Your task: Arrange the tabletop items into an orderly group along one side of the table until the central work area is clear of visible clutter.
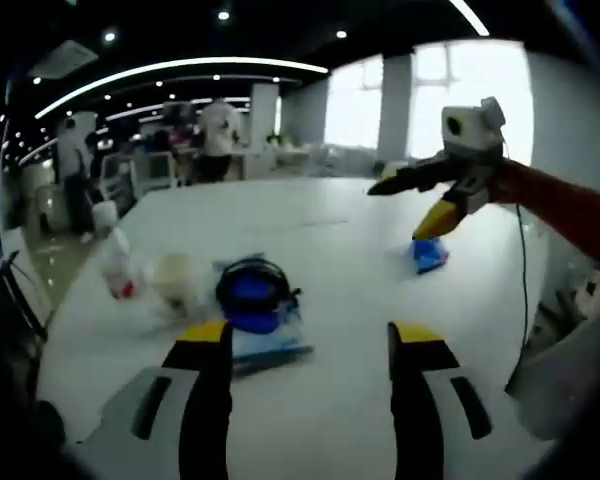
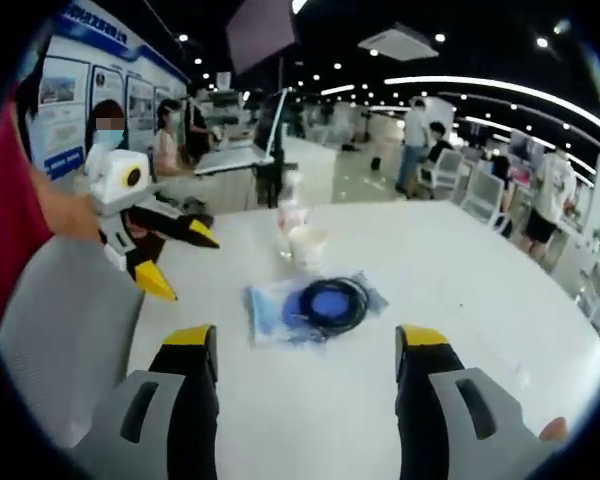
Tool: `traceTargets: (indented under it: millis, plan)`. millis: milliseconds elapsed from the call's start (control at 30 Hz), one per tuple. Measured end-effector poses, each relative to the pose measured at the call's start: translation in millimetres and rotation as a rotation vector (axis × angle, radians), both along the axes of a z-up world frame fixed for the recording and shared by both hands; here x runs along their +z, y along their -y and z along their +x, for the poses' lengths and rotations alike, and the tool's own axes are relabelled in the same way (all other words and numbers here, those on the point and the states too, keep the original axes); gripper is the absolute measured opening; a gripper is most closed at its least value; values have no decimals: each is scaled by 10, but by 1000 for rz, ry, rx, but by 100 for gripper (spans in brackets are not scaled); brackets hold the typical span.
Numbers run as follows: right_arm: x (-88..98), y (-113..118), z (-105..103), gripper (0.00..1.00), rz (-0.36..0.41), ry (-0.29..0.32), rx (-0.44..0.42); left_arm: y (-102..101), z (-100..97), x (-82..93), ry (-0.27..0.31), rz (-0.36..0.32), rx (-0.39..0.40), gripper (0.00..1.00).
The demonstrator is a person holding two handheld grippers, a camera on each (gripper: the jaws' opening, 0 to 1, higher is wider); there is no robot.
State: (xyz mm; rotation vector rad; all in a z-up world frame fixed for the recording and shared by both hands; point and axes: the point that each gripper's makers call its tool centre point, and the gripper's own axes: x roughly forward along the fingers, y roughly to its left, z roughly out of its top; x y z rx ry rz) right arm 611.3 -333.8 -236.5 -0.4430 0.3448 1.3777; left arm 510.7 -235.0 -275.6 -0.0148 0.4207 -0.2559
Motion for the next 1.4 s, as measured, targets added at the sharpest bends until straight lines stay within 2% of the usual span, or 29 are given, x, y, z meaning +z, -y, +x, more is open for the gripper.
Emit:
traceTargets:
  millis: [233,400,500,533,633,667,867,1000,1067,1133,1233,1300,1400]
  plan:
    - [-104,-230,349,71,-6,8,36,8,-5,-206,-74,-25,72,57]
    - [-236,-390,599,69,8,0,45,29,6,-326,-108,-89,149,56]
    - [-323,-509,751,64,19,-10,46,47,27,-360,-109,-84,173,55]
    - [-393,-541,821,63,-11,-24,41,57,40,-358,-103,-81,177,55]
    - [-437,-663,960,61,-17,-13,55,74,88,-354,-90,-90,202,54]
    - [-448,-720,1008,60,-9,-20,59,42,101,-372,-91,-98,233,54]
    - [-594,-880,1158,52,-2,-50,76,-26,139,-445,-94,-142,313,50]
    - [-697,-969,1293,50,-1,-64,67,-48,188,-479,-86,-176,357,50]
    - [-738,-1012,1333,49,-2,-75,68,-52,197,-535,-103,-186,374,50]
    - [-773,-1049,1352,49,-7,-80,69,-52,189,-629,-130,-233,416,49]
    - [-810,-1093,1328,49,-18,-80,74,-76,204,-741,-161,-243,438,46]
    - [-825,-1119,1328,49,-17,-86,75,-140,252,-757,-152,-268,468,46]
    - [-865,-1146,1328,47,-24,-89,79,-225,321,-796,-159,-266,490,45]
